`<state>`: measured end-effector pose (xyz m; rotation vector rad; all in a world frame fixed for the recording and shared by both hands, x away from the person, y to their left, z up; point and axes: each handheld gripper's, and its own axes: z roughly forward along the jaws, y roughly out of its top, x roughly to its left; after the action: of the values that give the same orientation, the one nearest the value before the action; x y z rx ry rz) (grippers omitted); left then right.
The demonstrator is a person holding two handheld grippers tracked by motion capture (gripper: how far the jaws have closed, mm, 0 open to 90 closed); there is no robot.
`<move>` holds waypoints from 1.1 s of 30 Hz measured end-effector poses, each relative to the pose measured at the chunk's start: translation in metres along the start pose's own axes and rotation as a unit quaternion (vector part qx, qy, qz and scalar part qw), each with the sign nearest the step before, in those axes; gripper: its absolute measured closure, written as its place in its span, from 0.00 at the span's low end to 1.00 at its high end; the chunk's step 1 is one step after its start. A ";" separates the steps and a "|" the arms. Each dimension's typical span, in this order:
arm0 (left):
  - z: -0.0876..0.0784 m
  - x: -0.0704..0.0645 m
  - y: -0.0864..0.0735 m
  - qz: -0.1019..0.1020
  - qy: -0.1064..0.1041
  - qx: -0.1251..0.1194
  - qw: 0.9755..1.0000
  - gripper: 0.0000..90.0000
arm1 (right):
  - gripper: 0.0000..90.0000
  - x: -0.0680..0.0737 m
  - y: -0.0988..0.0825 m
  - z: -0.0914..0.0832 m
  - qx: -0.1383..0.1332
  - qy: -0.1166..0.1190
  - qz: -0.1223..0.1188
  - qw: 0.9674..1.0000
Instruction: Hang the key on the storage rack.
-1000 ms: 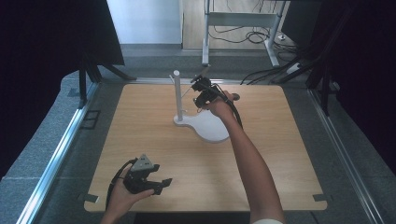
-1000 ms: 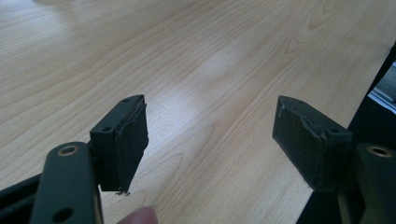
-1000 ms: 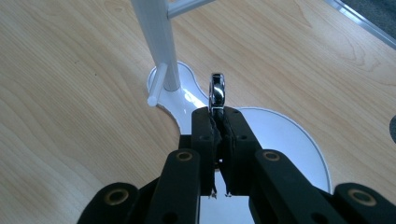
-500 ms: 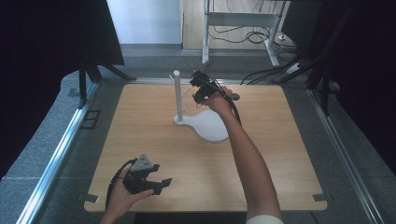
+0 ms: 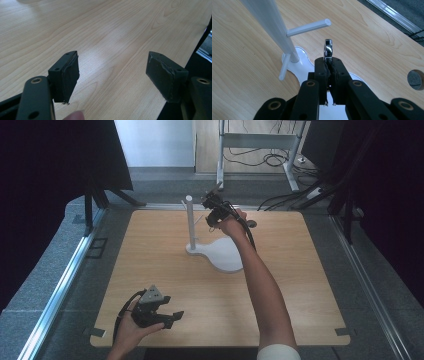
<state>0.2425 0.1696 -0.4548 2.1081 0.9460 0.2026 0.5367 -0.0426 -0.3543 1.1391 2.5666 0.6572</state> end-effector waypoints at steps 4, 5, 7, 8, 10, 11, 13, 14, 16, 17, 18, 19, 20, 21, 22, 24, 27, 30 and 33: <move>0.000 0.000 0.000 0.000 0.000 0.001 1.000 0.30 | 0.94 -0.001 0.001 0.001 0.000 -0.003 -0.002 1.000; 0.000 0.000 0.000 0.000 -0.001 0.001 1.000 0.30 | 0.94 -0.001 0.002 0.001 0.000 -0.005 0.000 1.000; 0.000 0.000 0.000 0.001 -0.001 0.001 1.000 0.30 | 0.94 -0.003 0.003 0.002 -0.002 -0.006 0.001 1.000; 0.000 0.000 0.000 0.001 -0.001 0.001 1.000 0.30 | 0.94 -0.003 0.004 0.002 -0.003 -0.004 0.003 1.000; 0.001 -0.001 0.000 0.002 -0.002 0.001 1.000 0.30 | 0.94 -0.003 0.006 0.003 -0.003 -0.007 0.001 1.000; 0.001 -0.001 0.000 0.002 -0.002 0.002 1.000 0.30 | 0.94 -0.003 0.007 0.003 -0.003 -0.006 0.002 1.000; 0.001 -0.001 0.000 0.003 -0.002 0.003 1.000 0.30 | 0.94 -0.004 0.008 0.002 -0.008 -0.005 0.004 1.000; 0.001 -0.001 0.000 0.003 -0.002 0.003 1.000 0.30 | 0.94 -0.004 0.009 0.002 -0.008 -0.005 0.007 1.000; 0.001 -0.001 0.000 0.004 -0.002 0.003 1.000 0.30 | 0.94 -0.005 0.009 0.003 -0.007 -0.006 0.006 1.000; 0.001 -0.001 0.000 0.004 -0.002 0.003 1.000 0.30 | 0.94 -0.006 0.009 0.004 -0.007 -0.007 0.006 1.000; 0.001 -0.001 0.000 0.004 -0.003 0.003 1.000 0.30 | 0.94 -0.006 0.009 0.004 -0.006 -0.009 0.007 1.000; 0.001 -0.001 0.000 0.005 -0.003 0.003 1.000 0.30 | 0.94 -0.006 0.009 0.004 -0.006 -0.009 0.007 1.000; 0.001 -0.002 0.000 0.005 -0.003 0.005 1.000 0.30 | 0.94 -0.007 0.009 0.005 -0.006 -0.008 0.008 1.000; 0.001 -0.002 0.000 0.005 -0.004 0.006 1.000 0.30 | 0.94 -0.007 0.009 0.005 -0.006 -0.008 0.010 1.000; 0.002 -0.003 0.000 0.008 -0.005 0.006 1.000 0.30 | 0.94 -0.007 0.010 0.006 -0.007 -0.008 0.011 1.000; 0.002 -0.003 0.000 0.009 -0.005 0.008 1.000 0.30 | 0.94 -0.007 0.011 0.007 -0.008 -0.008 0.008 1.000; 0.003 -0.003 0.000 0.009 -0.005 0.008 1.000 0.30 | 0.94 -0.007 0.012 0.008 -0.009 -0.008 0.008 1.000; 0.003 -0.002 0.000 0.008 -0.006 0.007 1.000 0.30 | 0.94 -0.005 0.014 0.008 -0.008 -0.010 0.008 1.000; 0.002 -0.002 0.000 0.007 -0.006 0.007 1.000 0.30 | 0.94 -0.004 0.015 0.008 -0.009 -0.011 0.006 1.000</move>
<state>0.2420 0.1667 -0.4558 2.1272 0.9286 0.1915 0.5523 -0.0345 -0.3536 1.1497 2.5328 0.6658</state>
